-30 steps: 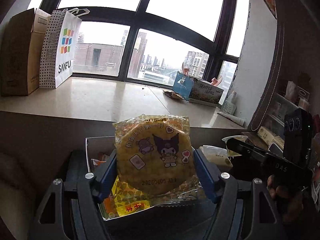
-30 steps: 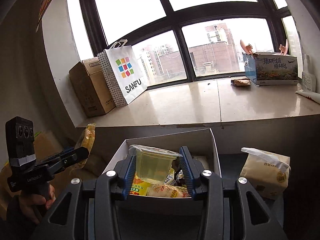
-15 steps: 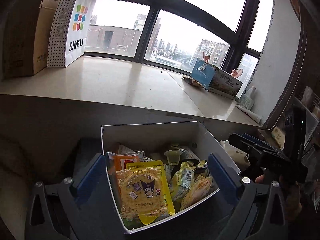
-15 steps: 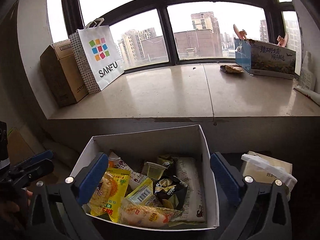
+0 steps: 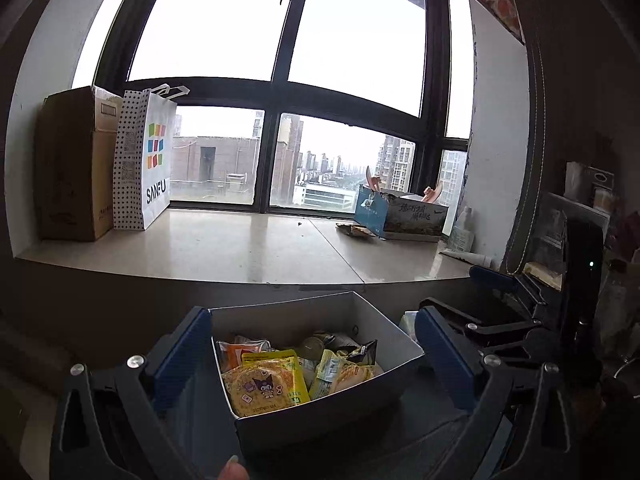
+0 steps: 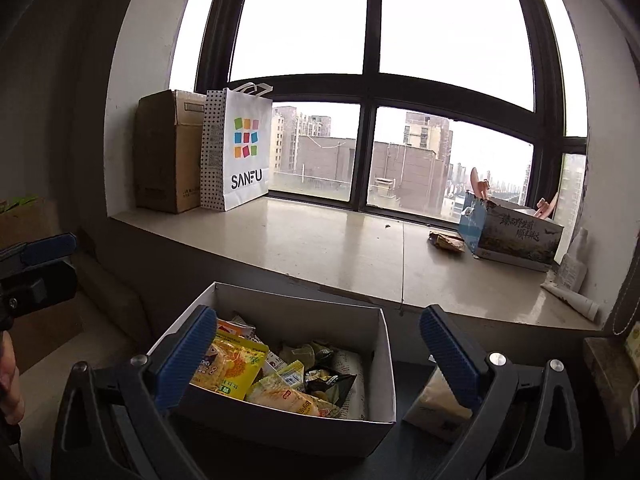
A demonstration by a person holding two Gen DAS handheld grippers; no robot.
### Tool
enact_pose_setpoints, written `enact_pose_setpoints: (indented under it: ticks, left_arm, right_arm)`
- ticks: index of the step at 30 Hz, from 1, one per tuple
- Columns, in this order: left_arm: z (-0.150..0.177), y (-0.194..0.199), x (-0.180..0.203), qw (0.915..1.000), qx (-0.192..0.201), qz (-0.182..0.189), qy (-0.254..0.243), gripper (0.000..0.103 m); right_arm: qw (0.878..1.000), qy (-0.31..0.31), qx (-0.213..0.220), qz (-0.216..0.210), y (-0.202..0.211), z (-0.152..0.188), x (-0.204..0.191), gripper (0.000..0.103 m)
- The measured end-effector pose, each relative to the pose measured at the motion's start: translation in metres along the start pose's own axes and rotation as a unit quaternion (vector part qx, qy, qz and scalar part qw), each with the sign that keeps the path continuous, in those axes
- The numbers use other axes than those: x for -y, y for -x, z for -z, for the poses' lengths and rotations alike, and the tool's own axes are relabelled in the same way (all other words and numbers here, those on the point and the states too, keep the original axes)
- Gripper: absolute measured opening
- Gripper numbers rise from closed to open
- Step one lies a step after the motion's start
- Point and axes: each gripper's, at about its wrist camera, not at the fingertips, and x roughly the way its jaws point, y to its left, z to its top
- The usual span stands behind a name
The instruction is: Organize snacks
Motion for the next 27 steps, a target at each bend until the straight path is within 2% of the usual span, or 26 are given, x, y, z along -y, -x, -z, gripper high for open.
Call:
enact_pose_setpoints:
  ticks: [3,6,10,15,19,21,24,27]
  left_arm:
    - [0.002,0.028,0.008,0.9997,0.013,-0.019,0.001,0.103]
    - [0.008,0.043,0.009,0.9995,-0.017,-0.025,0.009,0.103]
    - [0.024,0.075,0.02,0.9994,-0.029,-0.015,0.008,0.103]
    - [0.05,0.103,0.045,0.9977,-0.054,-0.029,-0.027,0.103]
    - [0.066,0.12,0.057,0.9969,-0.071,-0.026,-0.018,0.103]
    - [0.071,0.126,0.061,0.997,-0.073,-0.027,-0.005,0.103]
    - [0.077,0.132,0.072,0.9973,-0.069,-0.019,-0.017,0.103]
    - [0.077,0.131,0.079,0.9967,-0.073,-0.021,-0.028,0.103]
  right_arm:
    - [1.0,0.003,0.017,-0.016,0.036,0.001,-0.011,0.103]
    - [0.999,-0.002,0.034,-0.011,0.073,0.011,-0.019,0.103]
    - [0.999,-0.036,0.01,0.008,0.109,0.028,-0.021,0.103]
    - [0.998,-0.063,-0.015,-0.009,0.147,0.055,-0.023,0.103]
    - [0.996,-0.083,-0.029,-0.006,0.172,0.076,-0.024,0.103]
    - [0.995,-0.092,-0.037,-0.002,0.181,0.085,-0.024,0.103]
    - [0.994,-0.091,-0.056,0.003,0.185,0.091,-0.023,0.103]
    - [0.994,-0.095,-0.054,0.001,0.189,0.091,-0.021,0.103]
